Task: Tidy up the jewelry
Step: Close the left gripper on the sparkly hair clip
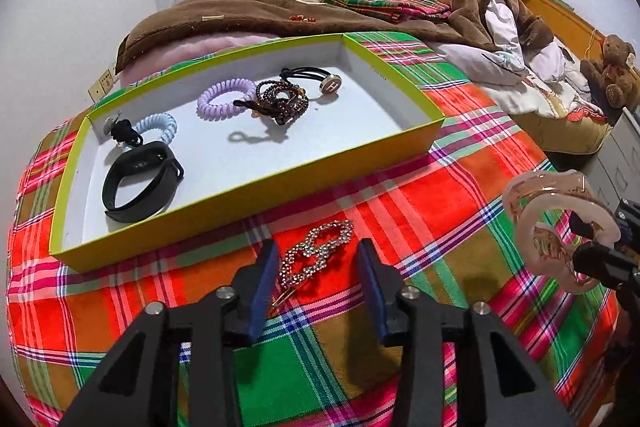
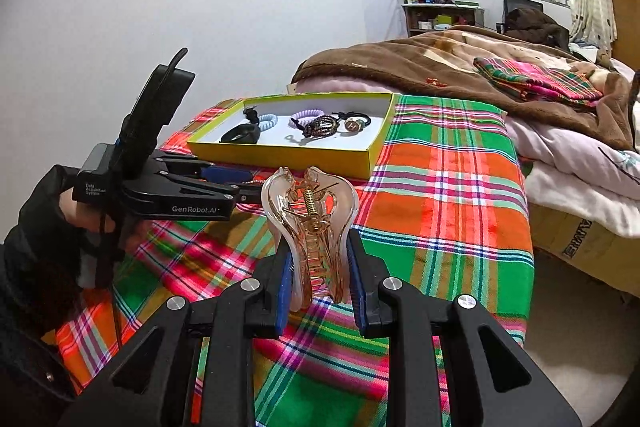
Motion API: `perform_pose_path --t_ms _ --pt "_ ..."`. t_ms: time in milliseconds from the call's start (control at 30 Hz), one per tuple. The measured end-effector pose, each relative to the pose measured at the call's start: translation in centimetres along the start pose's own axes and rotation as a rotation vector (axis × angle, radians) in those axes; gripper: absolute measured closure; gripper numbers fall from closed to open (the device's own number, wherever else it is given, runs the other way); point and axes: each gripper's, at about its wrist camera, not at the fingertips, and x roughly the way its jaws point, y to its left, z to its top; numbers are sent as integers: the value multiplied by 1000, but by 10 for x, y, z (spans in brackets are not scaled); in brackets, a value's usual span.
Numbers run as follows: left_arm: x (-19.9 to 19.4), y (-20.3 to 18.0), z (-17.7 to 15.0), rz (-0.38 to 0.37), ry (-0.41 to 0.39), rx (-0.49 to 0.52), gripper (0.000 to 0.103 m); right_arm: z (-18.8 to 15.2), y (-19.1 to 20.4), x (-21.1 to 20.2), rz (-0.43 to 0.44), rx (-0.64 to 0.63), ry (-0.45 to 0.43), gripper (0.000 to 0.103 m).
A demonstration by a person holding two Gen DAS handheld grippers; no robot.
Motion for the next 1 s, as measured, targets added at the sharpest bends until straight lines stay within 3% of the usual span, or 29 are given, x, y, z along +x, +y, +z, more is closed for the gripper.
perform_pose_path --t_ms 67,1000 --pt "-1 1 0 1 -1 2 72 0 0 0 -1 4 -1 78" --pt "-25 5 4 -31 -53 -23 73 6 1 -8 -23 38 -41 78"
